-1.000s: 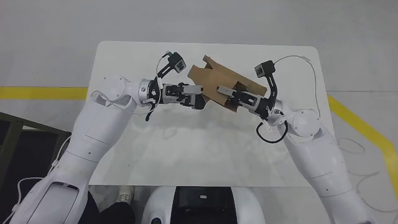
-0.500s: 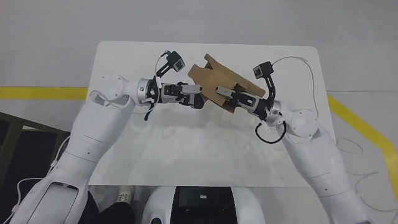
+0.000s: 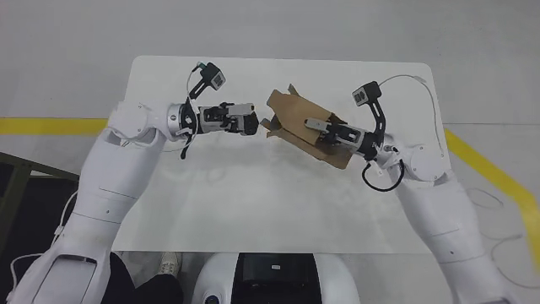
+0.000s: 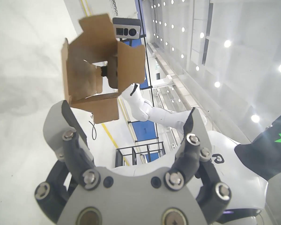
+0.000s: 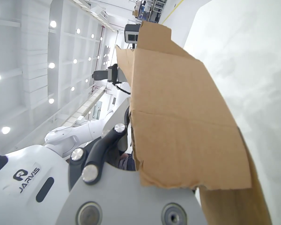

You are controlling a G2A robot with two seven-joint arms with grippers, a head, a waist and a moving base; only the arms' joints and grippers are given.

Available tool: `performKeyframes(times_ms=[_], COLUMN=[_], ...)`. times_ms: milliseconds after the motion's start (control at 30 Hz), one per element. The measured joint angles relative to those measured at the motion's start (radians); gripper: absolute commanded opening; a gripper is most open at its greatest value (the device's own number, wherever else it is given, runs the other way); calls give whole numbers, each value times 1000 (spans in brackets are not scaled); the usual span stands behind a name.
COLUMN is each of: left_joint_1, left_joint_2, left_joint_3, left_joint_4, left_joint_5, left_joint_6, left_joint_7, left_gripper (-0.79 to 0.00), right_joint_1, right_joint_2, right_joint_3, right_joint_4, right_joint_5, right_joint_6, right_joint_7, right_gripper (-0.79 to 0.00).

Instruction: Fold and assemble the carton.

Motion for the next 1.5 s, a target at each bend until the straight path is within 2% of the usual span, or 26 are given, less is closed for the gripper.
performKeyframes(times_ms=[267, 567, 1033, 1200, 1300, 1500], left_joint_1=[34, 43, 47, 83, 100, 135], left_joint_2=[5, 4, 4, 9, 17, 61], left_joint_3=[-15, -16, -19, -35, -7, 37], left_joint_4=[33, 43, 32, -13, -58, -102], left_joint_5=[9, 40, 42, 154, 223, 380], left_joint_6=[-26, -218, -228, -435, -502, -684], left_joint_7=[38, 27, 38, 112, 163, 347], left_gripper=[0, 0, 0, 0, 0, 0], right_joint_1=[3, 13, 15, 15, 15, 15], right_joint_2=[9, 12, 12, 12, 12, 12], right_joint_3=[24, 19, 19, 19, 19, 19], right_joint_4=[1, 9, 11, 11, 11, 11], right_joint_5=[85, 121, 124, 124, 124, 124], right_joint_6=[43, 67, 69, 69, 69, 69], right_joint_7=[130, 182, 184, 184, 184, 184], right_gripper=[-785, -785, -785, -785, -785, -785])
